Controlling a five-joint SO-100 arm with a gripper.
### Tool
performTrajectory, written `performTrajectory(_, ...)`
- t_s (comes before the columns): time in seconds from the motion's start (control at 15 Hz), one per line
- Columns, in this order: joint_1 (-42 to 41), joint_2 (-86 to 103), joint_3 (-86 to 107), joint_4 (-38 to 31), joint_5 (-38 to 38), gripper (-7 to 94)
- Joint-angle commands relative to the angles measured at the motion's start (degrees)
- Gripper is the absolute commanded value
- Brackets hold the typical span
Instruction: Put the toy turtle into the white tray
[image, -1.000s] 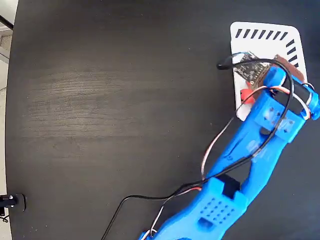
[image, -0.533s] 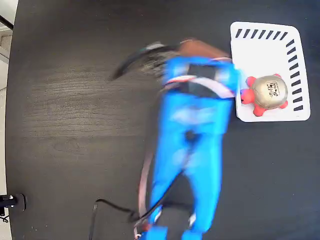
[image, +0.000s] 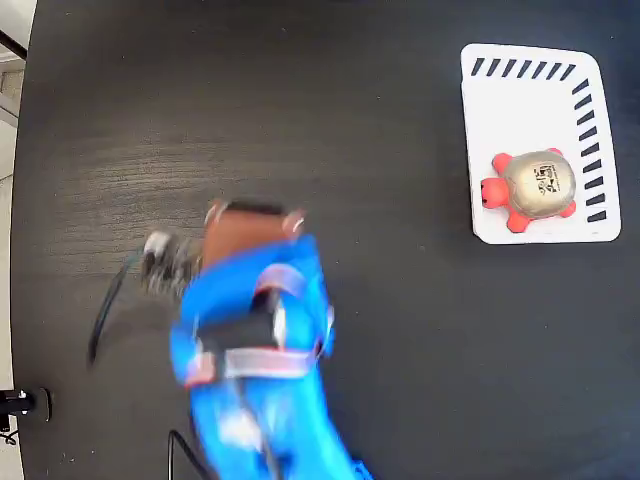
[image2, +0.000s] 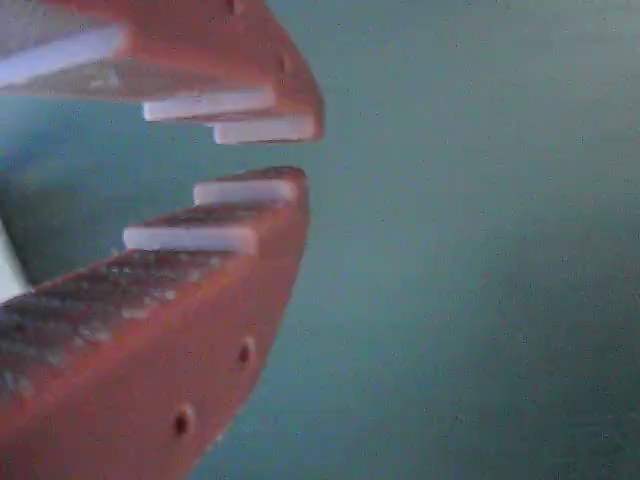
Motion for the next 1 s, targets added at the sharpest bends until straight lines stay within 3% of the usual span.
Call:
performTrajectory(0.0, 0.18, 16.26, 12.48, -8.79, -2.11, -2)
performTrajectory(0.13, 2.37, 26.89, 26.72, -14.68, -5.80, -2)
performTrajectory(0.27, 4.13, 37.09, 37.88, -16.08, -7.38, -2)
performTrajectory(0.6, 7.47, 58.97, 52.82, -9.84, -14.50, -2)
performTrajectory(0.93, 6.68, 64.86, 54.32, -2.99, -13.36, -1)
